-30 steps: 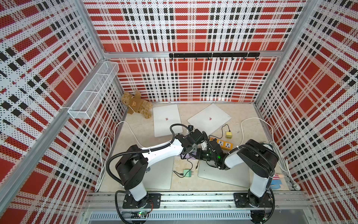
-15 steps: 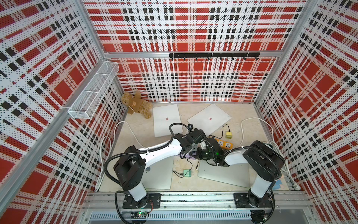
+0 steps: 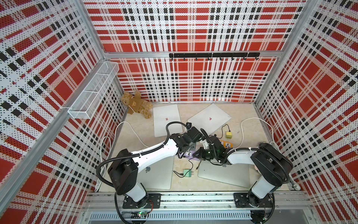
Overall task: Unplug the laptop charger
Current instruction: Place the plug at the center of the board.
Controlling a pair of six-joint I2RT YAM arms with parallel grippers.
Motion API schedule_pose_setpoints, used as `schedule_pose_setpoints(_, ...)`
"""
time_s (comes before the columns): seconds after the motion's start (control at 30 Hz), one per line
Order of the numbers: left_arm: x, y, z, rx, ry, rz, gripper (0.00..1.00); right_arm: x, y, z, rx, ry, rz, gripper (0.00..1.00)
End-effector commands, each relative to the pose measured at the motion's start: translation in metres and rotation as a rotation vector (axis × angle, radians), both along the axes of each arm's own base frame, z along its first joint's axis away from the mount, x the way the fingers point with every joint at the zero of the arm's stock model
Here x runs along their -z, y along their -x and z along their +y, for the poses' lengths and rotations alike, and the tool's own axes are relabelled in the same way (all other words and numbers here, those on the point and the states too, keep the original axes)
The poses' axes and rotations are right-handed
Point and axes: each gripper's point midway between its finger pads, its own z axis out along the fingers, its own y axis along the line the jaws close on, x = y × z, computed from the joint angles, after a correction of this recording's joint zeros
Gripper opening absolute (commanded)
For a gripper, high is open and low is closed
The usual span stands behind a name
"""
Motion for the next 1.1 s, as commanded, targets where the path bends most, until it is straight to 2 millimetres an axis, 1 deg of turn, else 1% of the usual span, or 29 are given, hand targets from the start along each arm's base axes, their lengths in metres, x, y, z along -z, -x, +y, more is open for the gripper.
schedule_pose_setpoints(0.0,-0.023,-0.003,0.000,-0.004,0.037,-0.039,0.25,-0.001,0.002,-0.005,0.016,-0.006,0.034,0.00)
schedule_pose_setpoints(0.2,-0.033,-0.003,-0.001,-0.004,0.064,-0.054,0.26,-0.018,0.003,0.002,-0.003,-0.081,0.025,0.00)
schedule_pose_setpoints(0.37,-0.042,-0.004,-0.005,0.003,0.087,-0.063,0.26,-0.030,0.003,0.003,0.002,-0.152,0.021,0.00)
schedule_pose_setpoints(0.4,-0.043,-0.005,-0.006,0.006,0.090,-0.064,0.26,-0.035,0.003,0.004,-0.002,-0.181,0.016,0.00)
schedule_pose_setpoints(0.47,-0.046,-0.006,-0.009,0.010,0.097,-0.067,0.26,-0.038,0.001,0.002,0.008,-0.202,0.014,0.00)
schedule_pose_setpoints(0.57,-0.049,-0.009,-0.017,0.025,0.103,-0.069,0.26,-0.038,0.000,-0.004,0.014,-0.186,0.003,0.00)
schedule_pose_setpoints(0.67,-0.050,-0.012,-0.024,0.036,0.110,-0.072,0.26,-0.047,-0.002,-0.011,0.025,-0.192,-0.016,0.00)
schedule_pose_setpoints(0.77,-0.053,-0.016,-0.031,0.045,0.128,-0.083,0.26,-0.052,-0.008,-0.026,0.059,-0.137,-0.048,0.00)
schedule_pose_setpoints(0.9,-0.052,-0.023,-0.043,0.060,0.158,-0.095,0.27,-0.056,-0.018,-0.058,0.119,-0.026,-0.095,0.00)
schedule_pose_setpoints(1.07,-0.044,-0.034,-0.058,0.078,0.172,-0.102,0.27,-0.067,-0.026,-0.095,0.180,0.101,-0.156,0.00)
